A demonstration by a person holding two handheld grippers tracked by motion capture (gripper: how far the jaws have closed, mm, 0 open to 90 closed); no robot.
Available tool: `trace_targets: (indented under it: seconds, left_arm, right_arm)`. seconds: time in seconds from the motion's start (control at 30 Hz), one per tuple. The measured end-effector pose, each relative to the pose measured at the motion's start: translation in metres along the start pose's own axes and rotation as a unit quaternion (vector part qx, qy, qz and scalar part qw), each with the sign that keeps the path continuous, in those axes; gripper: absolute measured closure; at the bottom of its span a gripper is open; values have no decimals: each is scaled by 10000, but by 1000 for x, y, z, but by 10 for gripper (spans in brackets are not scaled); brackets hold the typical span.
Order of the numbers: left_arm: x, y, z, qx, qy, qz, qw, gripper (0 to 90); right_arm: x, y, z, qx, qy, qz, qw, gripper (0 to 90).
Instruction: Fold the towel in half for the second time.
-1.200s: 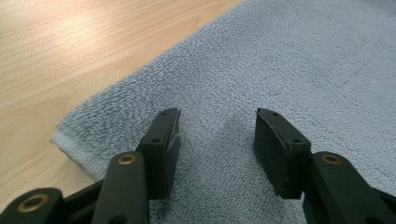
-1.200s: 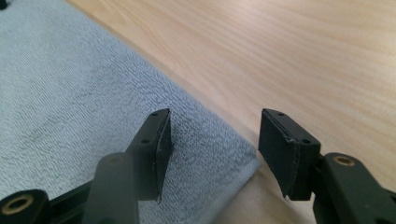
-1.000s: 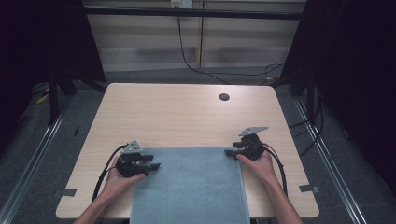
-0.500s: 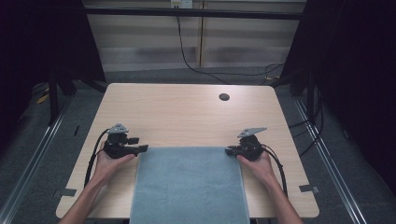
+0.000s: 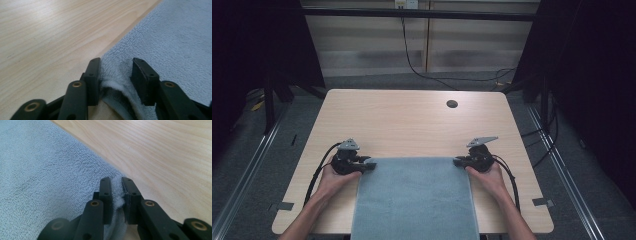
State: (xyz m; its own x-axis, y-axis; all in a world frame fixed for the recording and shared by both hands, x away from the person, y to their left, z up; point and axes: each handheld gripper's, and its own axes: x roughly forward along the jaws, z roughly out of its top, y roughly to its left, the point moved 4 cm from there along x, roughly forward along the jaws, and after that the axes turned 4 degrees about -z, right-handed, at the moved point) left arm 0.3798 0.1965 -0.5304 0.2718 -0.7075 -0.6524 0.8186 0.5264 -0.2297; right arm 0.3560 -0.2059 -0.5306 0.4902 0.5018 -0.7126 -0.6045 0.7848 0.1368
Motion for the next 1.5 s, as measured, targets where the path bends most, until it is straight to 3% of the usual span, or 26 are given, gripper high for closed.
trace_targets:
  seconds: [0.17,0.2,0.3,0.43,0.5,0.6,0.8,0.87,0.9,1.07,1.2,1.27,1.37,1.5]
  left_arm:
    - [-1,-1,-4,-31,-58,-155,9999,709]
    - [-1,-2,-4,-45,-54,-169,9998,777]
    - [0,-5,-3,-70,-58,-122,9999,797]
    - [1,-5,-3,-154,-95,-107,9998,805]
    - [0,-4,-3,-236,-125,-123,9996,807]
    - [0,-4,-2,-251,-190,-81,9995,810]
    - [-7,-2,3,-477,-448,-172,9977,814]
    - [-9,-3,4,-482,-465,-177,9976,816]
    - [-11,-5,7,-390,-610,-158,9973,819]
    - [-18,-7,18,-473,-835,-270,9950,819]
    - [-20,-7,20,-480,-871,-259,9947,819]
    - [-25,-8,26,-301,-903,-203,9952,819]
    - [-32,-7,39,-264,-997,-193,9945,819]
    - [-34,-3,49,-357,-1077,-180,9934,819]
  right_arm:
    - [0,-1,-1,12,-77,-7,10000,810]
    - [1,-1,-1,58,-118,29,9999,814]
    - [0,-2,-2,82,-122,22,9999,817]
    - [-1,-1,-2,84,-146,-9,9999,818]
    - [-1,-3,-3,262,-169,63,9995,821]
    - [-3,-4,-1,318,-244,99,9991,824]
    - [-10,-3,4,365,-425,110,9984,827]
    - [-11,-3,5,358,-471,133,9982,827]
    - [-15,-2,9,337,-530,145,9979,830]
    - [-30,0,20,327,-811,249,9959,834]
    - [-34,-1,23,315,-858,237,9955,834]
    - [-36,-2,29,318,-921,278,9948,835]
    - [-37,-3,39,316,-1055,316,9934,836]
    - [-41,-5,55,297,-1182,306,9921,838]
